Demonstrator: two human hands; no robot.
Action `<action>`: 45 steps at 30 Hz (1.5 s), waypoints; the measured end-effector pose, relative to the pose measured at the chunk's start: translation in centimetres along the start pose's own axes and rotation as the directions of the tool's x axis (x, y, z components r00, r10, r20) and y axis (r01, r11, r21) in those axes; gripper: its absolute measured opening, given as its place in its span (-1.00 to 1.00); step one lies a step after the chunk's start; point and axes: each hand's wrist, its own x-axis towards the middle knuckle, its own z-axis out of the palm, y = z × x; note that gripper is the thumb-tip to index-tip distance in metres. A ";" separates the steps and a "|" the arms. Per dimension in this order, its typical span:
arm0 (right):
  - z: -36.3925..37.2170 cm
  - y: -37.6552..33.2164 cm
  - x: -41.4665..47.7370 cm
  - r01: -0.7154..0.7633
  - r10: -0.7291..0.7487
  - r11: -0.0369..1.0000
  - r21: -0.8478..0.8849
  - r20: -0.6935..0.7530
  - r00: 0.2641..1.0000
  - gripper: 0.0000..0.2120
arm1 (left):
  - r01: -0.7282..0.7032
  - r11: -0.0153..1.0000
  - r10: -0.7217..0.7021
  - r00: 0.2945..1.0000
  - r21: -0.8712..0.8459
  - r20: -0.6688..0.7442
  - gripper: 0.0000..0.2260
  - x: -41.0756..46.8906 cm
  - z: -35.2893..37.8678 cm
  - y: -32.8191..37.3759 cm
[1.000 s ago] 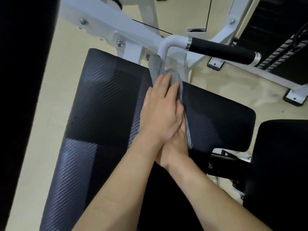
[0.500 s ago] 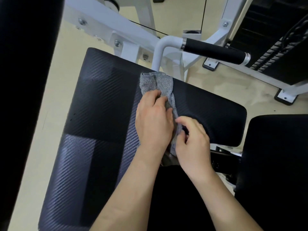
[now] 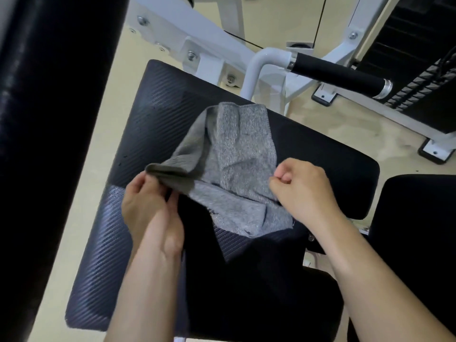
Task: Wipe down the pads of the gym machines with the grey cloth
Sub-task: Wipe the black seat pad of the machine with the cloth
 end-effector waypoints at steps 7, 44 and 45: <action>-2.4 -1.6 -0.6 -0.057 0.006 0.986 -0.160 -0.301 0.954 -0.88 | -0.746 0.357 0.642 0.633 0.562 0.433 -0.70 -6.4 2.4 -0.2; 6.4 -11.6 10.7 0.512 -0.563 0.751 -0.417 0.002 0.826 -0.51 | -0.529 -0.259 0.483 0.654 0.808 0.583 -0.36 7.9 7.8 1.2; 6.8 -11.1 8.3 0.530 -0.583 0.732 -0.428 0.011 0.813 -0.51 | -0.510 -0.261 0.493 0.659 0.820 0.567 -0.37 6.9 5.7 0.5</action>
